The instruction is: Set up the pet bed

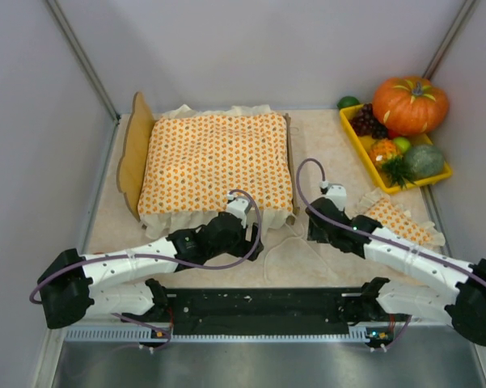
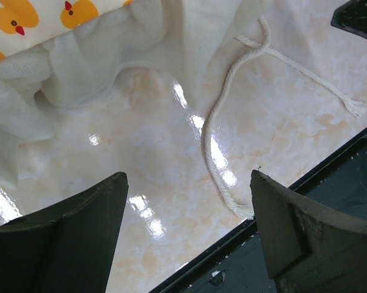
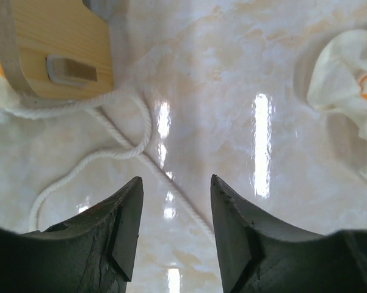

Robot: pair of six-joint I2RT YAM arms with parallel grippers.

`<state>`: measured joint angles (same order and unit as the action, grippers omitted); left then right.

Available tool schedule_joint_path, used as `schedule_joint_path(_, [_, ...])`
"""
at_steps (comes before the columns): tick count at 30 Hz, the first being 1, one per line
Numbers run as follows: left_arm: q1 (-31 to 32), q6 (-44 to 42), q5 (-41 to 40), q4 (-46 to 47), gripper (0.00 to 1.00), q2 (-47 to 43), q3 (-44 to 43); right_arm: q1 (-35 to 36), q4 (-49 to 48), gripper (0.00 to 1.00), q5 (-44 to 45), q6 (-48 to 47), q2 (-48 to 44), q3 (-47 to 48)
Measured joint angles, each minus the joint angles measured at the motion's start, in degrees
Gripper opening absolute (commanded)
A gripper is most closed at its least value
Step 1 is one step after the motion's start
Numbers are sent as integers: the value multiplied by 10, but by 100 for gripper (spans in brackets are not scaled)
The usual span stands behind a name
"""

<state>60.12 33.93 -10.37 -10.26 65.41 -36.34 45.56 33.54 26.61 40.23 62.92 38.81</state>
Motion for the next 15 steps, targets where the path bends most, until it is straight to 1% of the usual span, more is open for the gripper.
schedule_joint_path(4, [0,-2,0,0,86,0,-1,-1,24,48,-38,42,-58,-33])
schedule_joint_path(10, [0,-5,0,0,86,0,-2,-1,64,47,-98,87,-66,-93])
schedule_joint_path(14, [0,-9,0,0,86,0,-3,0,76,38,-113,95,-42,-104])
schedule_joint_path(15, [0,-9,0,0,86,0,-3,0,76,32,-115,95,-36,-106])
